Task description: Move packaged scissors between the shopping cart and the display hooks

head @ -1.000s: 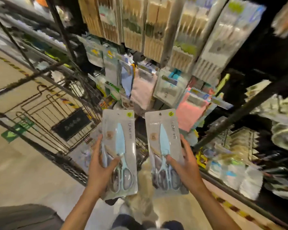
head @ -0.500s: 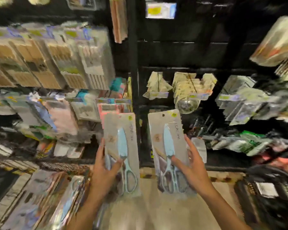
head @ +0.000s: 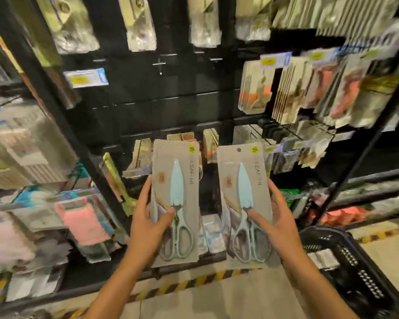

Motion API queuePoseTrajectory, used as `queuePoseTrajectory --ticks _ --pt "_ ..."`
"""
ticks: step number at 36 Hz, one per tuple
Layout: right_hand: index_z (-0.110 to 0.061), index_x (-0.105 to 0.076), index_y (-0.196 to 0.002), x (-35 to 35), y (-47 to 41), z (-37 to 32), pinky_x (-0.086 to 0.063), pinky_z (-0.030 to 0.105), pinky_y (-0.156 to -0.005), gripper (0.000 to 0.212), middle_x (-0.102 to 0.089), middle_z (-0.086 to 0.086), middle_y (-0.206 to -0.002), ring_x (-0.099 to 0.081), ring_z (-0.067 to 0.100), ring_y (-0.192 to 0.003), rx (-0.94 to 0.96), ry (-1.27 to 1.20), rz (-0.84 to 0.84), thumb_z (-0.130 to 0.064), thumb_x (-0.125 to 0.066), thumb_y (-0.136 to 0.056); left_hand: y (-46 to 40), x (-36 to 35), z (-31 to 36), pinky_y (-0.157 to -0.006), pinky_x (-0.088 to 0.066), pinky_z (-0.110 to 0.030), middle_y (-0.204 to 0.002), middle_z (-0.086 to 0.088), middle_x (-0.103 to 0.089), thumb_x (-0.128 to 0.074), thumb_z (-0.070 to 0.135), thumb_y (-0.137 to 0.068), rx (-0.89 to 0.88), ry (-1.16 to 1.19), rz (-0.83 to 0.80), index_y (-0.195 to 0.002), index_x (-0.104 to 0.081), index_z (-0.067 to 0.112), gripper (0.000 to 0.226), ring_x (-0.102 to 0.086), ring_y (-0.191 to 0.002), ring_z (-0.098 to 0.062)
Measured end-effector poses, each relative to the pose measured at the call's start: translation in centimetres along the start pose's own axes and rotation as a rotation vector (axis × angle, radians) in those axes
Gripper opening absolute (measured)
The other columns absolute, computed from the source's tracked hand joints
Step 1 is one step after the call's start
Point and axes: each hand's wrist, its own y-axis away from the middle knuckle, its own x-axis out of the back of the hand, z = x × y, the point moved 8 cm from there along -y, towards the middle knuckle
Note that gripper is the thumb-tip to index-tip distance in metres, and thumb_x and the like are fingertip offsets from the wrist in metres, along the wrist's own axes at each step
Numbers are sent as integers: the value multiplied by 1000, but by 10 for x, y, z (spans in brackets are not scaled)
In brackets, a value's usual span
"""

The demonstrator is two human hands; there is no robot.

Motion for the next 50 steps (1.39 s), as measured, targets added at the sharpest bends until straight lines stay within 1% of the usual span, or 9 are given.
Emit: queuePoseTrajectory --ticks 6,13,17,21,28,33,37,43,50 --pt "-42 -30 -152 15 -49 -14 -53 11 -82 84 -49 -29 -139 -56 -9 -121 56 13 25 -13 -76 -88 -48 -25 17 -107 -48 -52 -152 22 -44 -81 29 -81 -47 62 -64 -149 -28 57 91 -51 -136 -10" --pt "-48 -31 -150 19 -96 -25 -56 16 -85 85 -54 -15 -142 -58 -3 -121 82 47 59 -16 -78 -86 -103 -40 29 -103 -51 -34 -148 28 -45 -74 9 -88 -102 104 -36 -150 -28 55 90 -52 -131 -1" --pt "-59 -34 -145 19 -125 -32 -54 36 -102 82 -49 -20 -148 -52 7 -134 111 44 52 -21 -78 -86 -137 -49 31 -84 -46 -2 -131 54 -39 -74 12 -88 -119 122 -41 -149 -28 57 88 -44 -120 25" --pt "-53 -35 -146 15 -153 -32 -54 41 -103 81 -51 -23 -145 -53 5 -132 124 37 66 -19 -77 -86 -164 -58 31 -93 -44 -10 -135 53 -36 -75 16 -86 -125 141 -49 -149 -28 58 89 -42 -126 20" --pt "-46 -34 -149 1 -197 -26 -54 23 -98 83 -52 -30 -140 -54 -3 -127 131 -4 6 -14 -77 -86 -196 -65 33 -84 -52 -9 -150 29 -43 -75 21 -84 -95 133 -38 -145 -29 63 87 -48 -136 -6" --pt "-41 -33 -152 -12 -234 -26 -52 14 -93 83 -48 -23 -148 -53 -4 -128 160 -32 -83 -14 -76 -86 -210 -68 39 -98 -46 -17 -150 33 -40 -74 22 -84 -119 68 48 -150 -28 56 87 -44 -135 8" --pt "-41 -33 -150 -19 -258 -27 -50 9 -90 83 -46 -29 -147 -52 -9 -126 178 -63 -148 -11 -76 -86 -211 -70 42 -93 -40 1 -139 51 -37 -72 13 -87 -110 22 162 -153 -29 45 85 -37 -129 24" --pt "-42 -31 -152 -26 -291 -30 -50 10 -92 84 -48 -39 -139 -53 -11 -124 182 -90 -223 -11 -75 -88 -215 -73 49 -119 -33 -43 -154 35 -31 -75 19 -87 -82 -73 230 -151 -26 54 88 -31 -145 4" --pt "-36 -30 -155 -39 -311 -44 -54 28 -98 86 -57 -30 -136 -59 2 -125 203 -148 -261 -10 -76 -87 -219 -71 62 -118 -35 -50 -154 35 -32 -76 18 -85 -125 -94 261 -152 -27 52 89 -35 -145 -1"
